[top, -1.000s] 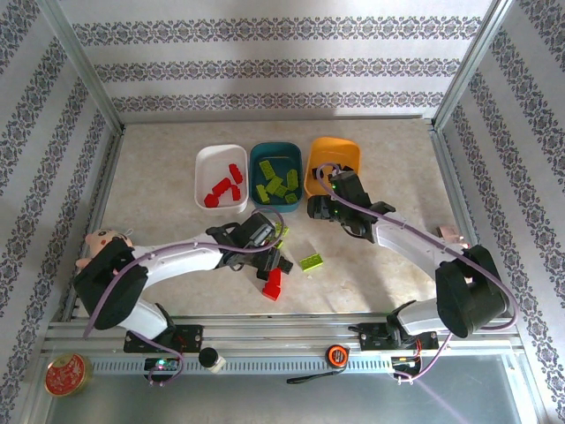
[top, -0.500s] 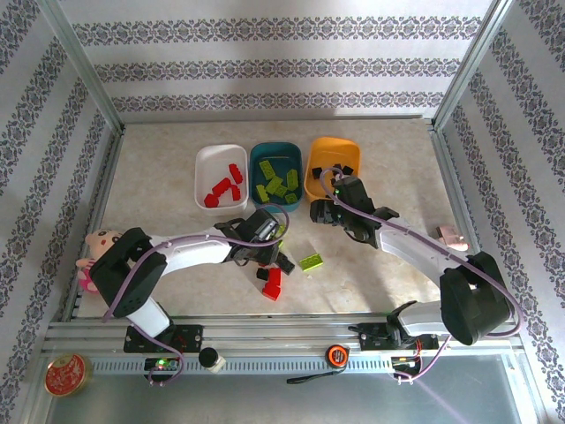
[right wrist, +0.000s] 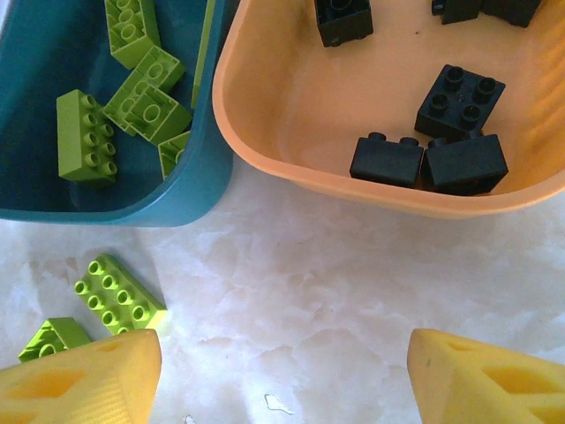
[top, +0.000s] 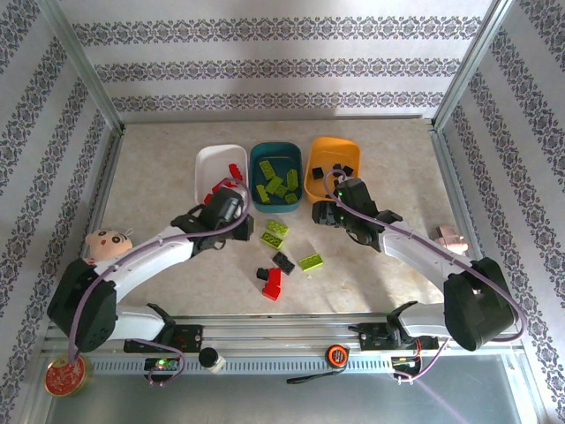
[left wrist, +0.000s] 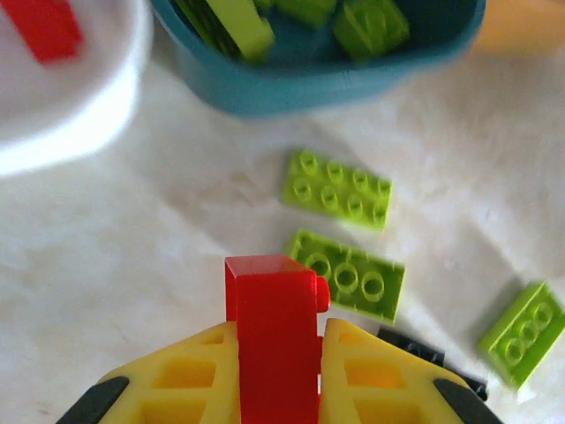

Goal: Sort the legos into containers by color
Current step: Pick up the lego from the middle-left of the table, then place the lego in the container.

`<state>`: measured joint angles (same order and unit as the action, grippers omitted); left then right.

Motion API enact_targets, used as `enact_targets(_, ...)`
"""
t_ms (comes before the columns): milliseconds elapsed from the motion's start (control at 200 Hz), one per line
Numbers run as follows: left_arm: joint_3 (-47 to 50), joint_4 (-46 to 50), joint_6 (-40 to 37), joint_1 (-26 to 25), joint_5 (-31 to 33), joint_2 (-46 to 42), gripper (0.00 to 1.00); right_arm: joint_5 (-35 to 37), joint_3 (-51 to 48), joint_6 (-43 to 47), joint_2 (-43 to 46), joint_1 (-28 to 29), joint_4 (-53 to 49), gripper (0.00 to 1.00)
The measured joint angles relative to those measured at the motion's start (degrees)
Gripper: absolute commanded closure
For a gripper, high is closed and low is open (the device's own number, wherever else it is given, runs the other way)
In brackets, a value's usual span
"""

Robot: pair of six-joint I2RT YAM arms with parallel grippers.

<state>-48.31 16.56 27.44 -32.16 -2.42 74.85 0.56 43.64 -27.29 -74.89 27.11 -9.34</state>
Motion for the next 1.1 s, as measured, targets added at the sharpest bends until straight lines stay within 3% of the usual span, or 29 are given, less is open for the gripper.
enact_targets(190,-7.19,-1.46,-0.02,7.78,2.75,3.39,0.84,-0.02,-0.74,-0.31,0.46,0.00,0.26,0.26)
enact_targets(525,-21.14,-4.07,-0.02,19.21,2.89,23.17,0.84,-0.20,-4.42,-1.11,5.11,0.57,0.15,0.25)
enact_targets(590,-23.87,-3.87,-0.04,20.31,2.89,26.08,0.77,-0.24,-5.57,-1.29,6.88,1.38,0.15,0.25)
enact_targets(700,-28.04,-3.17,-0.57,21.05,2.86,29.57,0.52,-0.63,-7.41,-1.33,9.46,2.71,-0.17,0.24)
enact_targets(830,-30.08,-2.45,-0.22,21.03,1.90,30.12,0.40,-1.77,-8.44,-1.33,11.06,3.54,-0.90,0.23)
enact_targets(959,-29.70,-2.40,0.33,21.03,-0.20,27.56,0.25,-3.23,-8.57,-1.27,11.30,4.35,-1.22,0.23)
enact_targets(1099,-23.82,-3.76,2.16,20.61,-3.13,17.99,0.13,-4.20,-8.57,-0.87,9.86,6.60,-1.11,0.23)
